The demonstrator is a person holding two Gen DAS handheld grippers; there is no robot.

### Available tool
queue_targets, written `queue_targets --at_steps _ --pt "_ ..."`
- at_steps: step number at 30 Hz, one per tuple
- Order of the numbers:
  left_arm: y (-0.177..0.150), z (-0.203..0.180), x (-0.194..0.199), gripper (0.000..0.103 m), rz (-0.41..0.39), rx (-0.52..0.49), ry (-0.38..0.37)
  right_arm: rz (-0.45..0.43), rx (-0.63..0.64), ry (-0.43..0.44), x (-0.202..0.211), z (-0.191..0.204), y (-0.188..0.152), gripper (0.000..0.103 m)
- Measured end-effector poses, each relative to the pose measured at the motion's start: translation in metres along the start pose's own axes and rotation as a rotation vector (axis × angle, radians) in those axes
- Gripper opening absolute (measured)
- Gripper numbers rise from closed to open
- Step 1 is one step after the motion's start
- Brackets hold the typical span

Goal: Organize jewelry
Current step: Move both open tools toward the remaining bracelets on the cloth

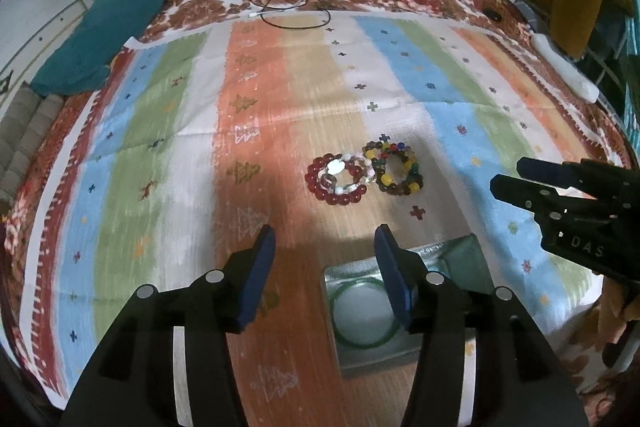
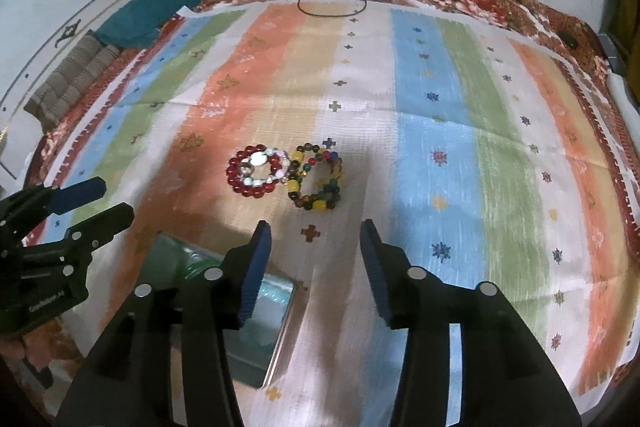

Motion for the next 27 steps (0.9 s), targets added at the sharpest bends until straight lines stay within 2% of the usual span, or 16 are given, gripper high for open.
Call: queue_targets --at_steps 12,27 --pt "0.018 0.0 -0.032 0.058 0.041 -0.065 0.031 0.033 0.003 -0.017 -0.031 -0.004 0.022 0.057" --pt "0.032 0.004 -0.084 0.058 0.111 -0.098 0.035 0.092 0.005 -0.028 -0.07 -0.007 0.039 0.058"
Point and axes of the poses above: each gripper's, at about its wrist camera, not at the fingertips, and x roughly against the way its jaws point, z to its left, y to its top, the point moved 1 cm from there along -x, roughly the way its jaws point, and after that the axes turned 7 degrees about -y, right-handed, at the moved point
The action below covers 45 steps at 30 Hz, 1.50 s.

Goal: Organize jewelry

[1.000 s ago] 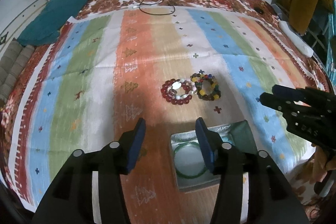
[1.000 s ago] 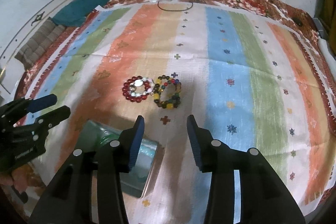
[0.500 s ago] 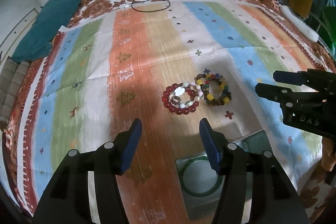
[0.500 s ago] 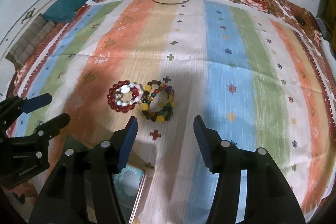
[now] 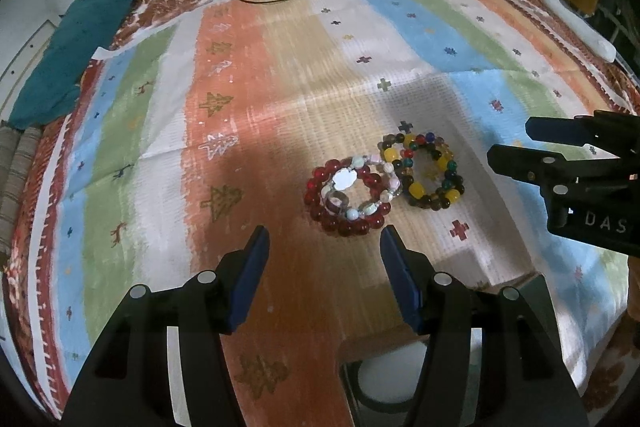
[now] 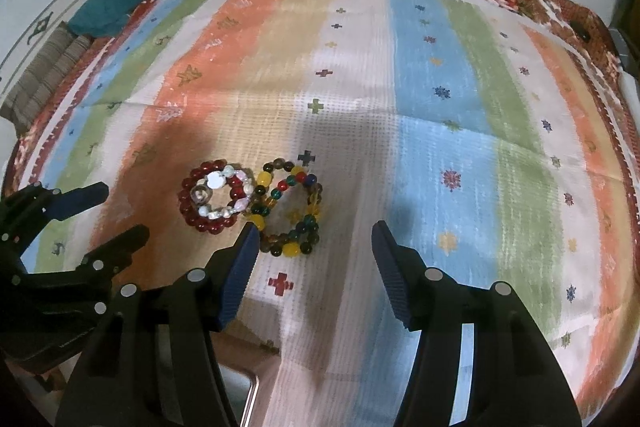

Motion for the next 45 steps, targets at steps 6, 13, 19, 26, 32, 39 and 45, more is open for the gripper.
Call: queue_targets --at_steps 6,13,19,26,32,39,45 --pt "0.006 0.002 -0.016 0.058 0.022 -0.002 -0.019 0.028 -0.011 0.001 -0.016 -0.003 0.006 0.058" --pt "0.016 -0.005 -0.028 0.058 0.023 -0.031 -0.06 0.053 -0.024 0.005 -0.03 -0.005 0.013 0.058" --pt "0.022 -0.009 -0.041 0.058 0.043 -0.058 -0.078 0.069 -0.011 0.004 -0.042 0.0 0.017 0.058" --pt "0.029 -0.013 -0.051 0.055 0.06 -0.081 -0.104 0.112 -0.02 0.021 -0.061 -0.001 0.021 0.05" --pt "0.034 -0.018 -0.064 0.05 0.088 -0.097 -0.124 0.125 -0.004 0.021 -0.07 0.004 0.025 0.041" --pt "0.039 -0.017 -0.077 0.034 0.13 -0.101 -0.14 0.149 0.022 0.024 -0.084 0.008 0.026 0.019" --pt "0.04 -0.023 -0.085 0.024 0.165 -0.134 -0.171 0.147 0.053 0.022 -0.087 0.015 0.028 0.012"
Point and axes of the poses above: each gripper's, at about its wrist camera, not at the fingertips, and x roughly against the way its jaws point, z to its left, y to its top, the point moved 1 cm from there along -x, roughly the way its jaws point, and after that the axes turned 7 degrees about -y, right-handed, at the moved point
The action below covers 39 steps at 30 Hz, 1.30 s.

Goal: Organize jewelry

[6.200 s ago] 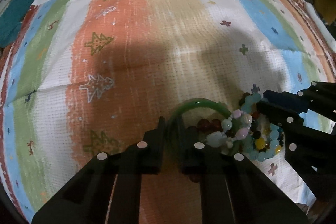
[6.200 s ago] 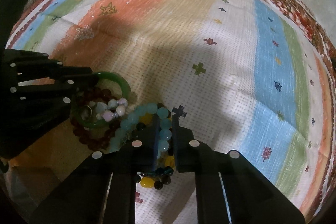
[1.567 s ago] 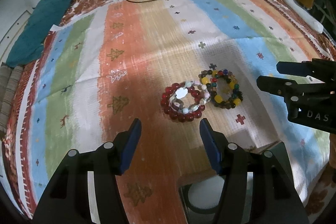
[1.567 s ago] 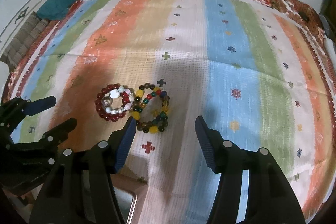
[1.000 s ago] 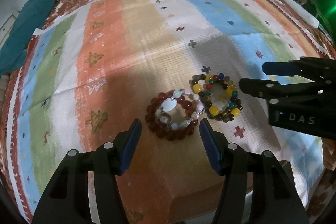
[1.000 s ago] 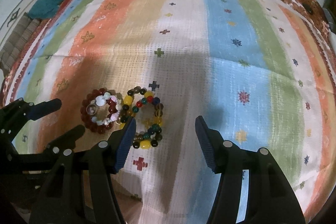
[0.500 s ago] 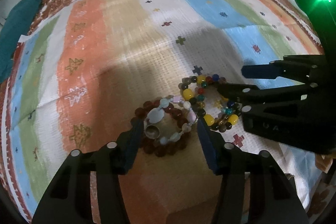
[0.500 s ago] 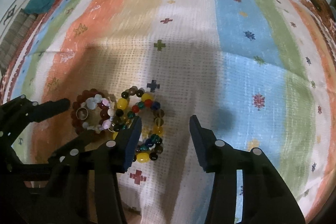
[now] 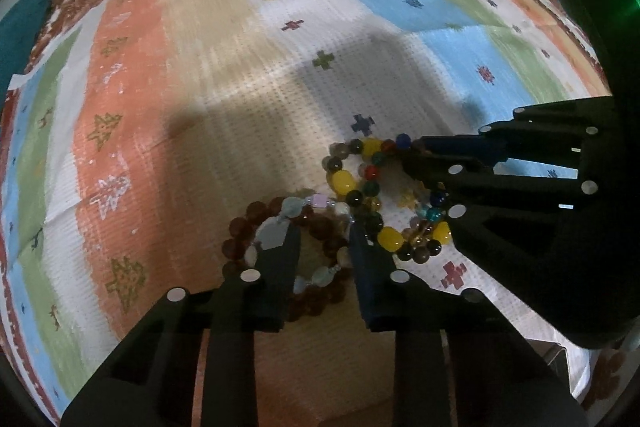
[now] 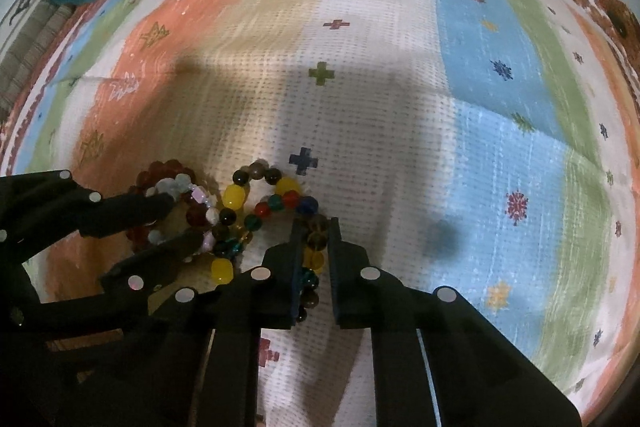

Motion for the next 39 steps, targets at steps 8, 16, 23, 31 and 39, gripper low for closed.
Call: queue_targets --at_steps 8,16,23,31,39 --pt "0.0 -0.001 0.002 0.024 -0.001 -0.001 -0.019 -0.005 -0.004 0.003 0.001 -0.002 -0.001 0.011" --pt "-0.001 -0.003 0.003 0.024 0.001 -0.023 -0.026 -0.006 -0.007 0.009 0.002 -0.004 -0.003 0.01" --pt "-0.001 -0.004 -0.003 0.011 0.02 -0.028 -0.015 -0.009 -0.001 0.007 0.004 -0.005 -0.004 0.01" --pt "-0.006 -0.004 0.01 0.011 -0.017 -0.008 0.008 -0.034 0.005 -0.014 0.016 -0.004 -0.007 0.01" --pt "-0.014 -0.001 0.043 0.011 -0.068 0.086 0.048 -0.062 0.004 -0.016 0.038 0.001 -0.021 0.01"
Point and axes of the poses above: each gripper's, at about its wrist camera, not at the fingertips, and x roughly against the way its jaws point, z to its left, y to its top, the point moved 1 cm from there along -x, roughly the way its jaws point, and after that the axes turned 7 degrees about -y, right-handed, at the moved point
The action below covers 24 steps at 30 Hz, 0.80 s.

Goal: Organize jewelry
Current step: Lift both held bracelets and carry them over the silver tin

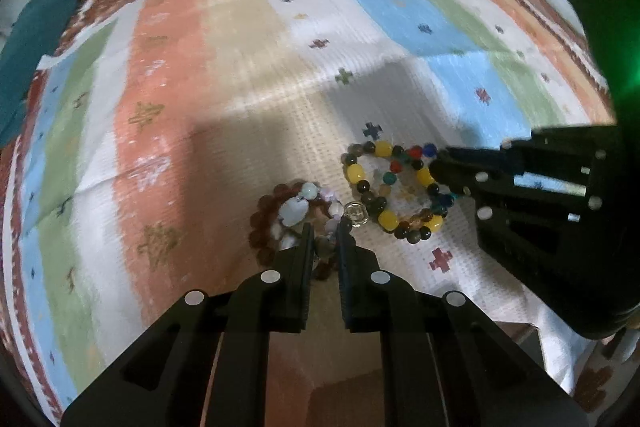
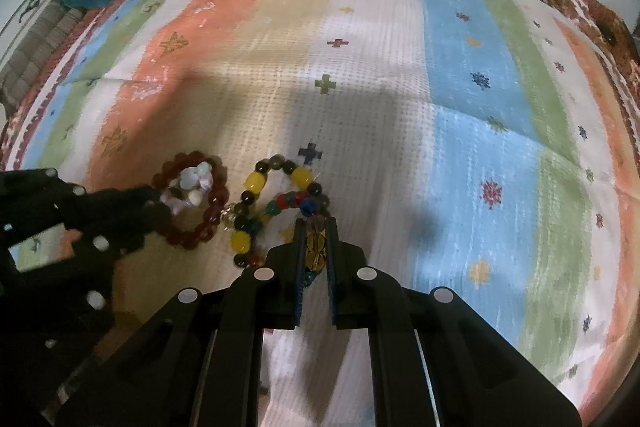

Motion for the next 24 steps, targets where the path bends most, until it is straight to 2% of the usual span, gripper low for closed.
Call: queue_targets --at_steps 8,12,24 --pt "-0.01 0.006 0.029 0.011 -0.055 0.081 0.023 -0.053 -0.017 0.009 0.031 0.005 -0.01 0.01" --pt "-0.012 0.004 0.042 0.011 -0.077 0.085 0.024 -0.072 -0.015 0.021 0.042 0.009 -0.013 0.01" --pt "-0.022 0.0 0.077 0.011 -0.145 0.107 0.006 -0.167 -0.002 -0.016 0.078 0.017 -0.022 0.01"
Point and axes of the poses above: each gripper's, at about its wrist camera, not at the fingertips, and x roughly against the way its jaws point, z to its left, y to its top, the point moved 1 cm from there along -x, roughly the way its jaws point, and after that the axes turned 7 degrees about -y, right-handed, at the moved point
